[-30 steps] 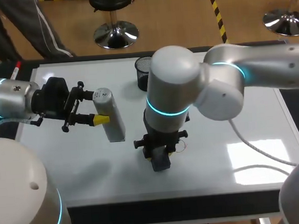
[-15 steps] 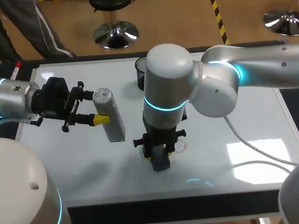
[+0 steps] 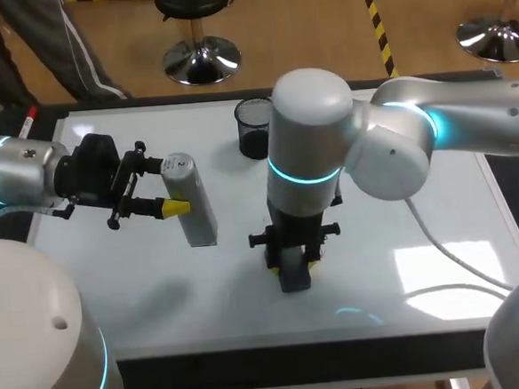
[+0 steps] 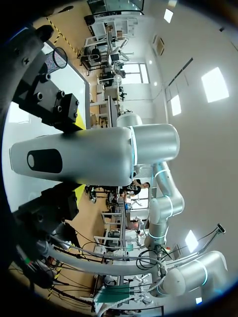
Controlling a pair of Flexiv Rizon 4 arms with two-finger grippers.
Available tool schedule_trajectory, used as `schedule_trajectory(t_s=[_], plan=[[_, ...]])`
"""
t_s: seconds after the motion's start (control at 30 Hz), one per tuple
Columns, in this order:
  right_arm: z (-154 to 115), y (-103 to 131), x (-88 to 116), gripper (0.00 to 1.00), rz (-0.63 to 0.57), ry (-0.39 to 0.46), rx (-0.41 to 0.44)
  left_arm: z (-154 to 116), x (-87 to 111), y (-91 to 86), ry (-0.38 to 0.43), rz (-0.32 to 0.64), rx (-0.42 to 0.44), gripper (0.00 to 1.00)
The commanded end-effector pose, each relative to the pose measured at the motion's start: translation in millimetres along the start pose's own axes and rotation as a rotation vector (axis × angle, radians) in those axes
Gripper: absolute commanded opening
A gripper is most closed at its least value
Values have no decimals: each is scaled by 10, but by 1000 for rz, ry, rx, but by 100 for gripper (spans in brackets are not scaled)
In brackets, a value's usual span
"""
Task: Pick up the inspection probe, press it on each red-marked spot on the whiteboard one by one, put down the probe, pick up the eraser, and wipe off all the red marks.
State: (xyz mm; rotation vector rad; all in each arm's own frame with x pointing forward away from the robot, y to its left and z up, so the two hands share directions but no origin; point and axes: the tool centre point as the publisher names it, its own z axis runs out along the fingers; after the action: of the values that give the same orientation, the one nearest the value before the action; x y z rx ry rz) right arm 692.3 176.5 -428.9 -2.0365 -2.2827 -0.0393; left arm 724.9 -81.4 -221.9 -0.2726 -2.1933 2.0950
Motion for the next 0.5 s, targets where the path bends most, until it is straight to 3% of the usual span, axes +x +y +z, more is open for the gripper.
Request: schedule_trajectory(t_s=[0.03, 0.5], plan=[[194, -42, -299, 0, 10, -2, -2, -2, -3, 2, 1, 2, 2, 0], [60, -100, -643, 0, 80, -52, -5, -2, -3, 2, 1, 2, 2, 0]])
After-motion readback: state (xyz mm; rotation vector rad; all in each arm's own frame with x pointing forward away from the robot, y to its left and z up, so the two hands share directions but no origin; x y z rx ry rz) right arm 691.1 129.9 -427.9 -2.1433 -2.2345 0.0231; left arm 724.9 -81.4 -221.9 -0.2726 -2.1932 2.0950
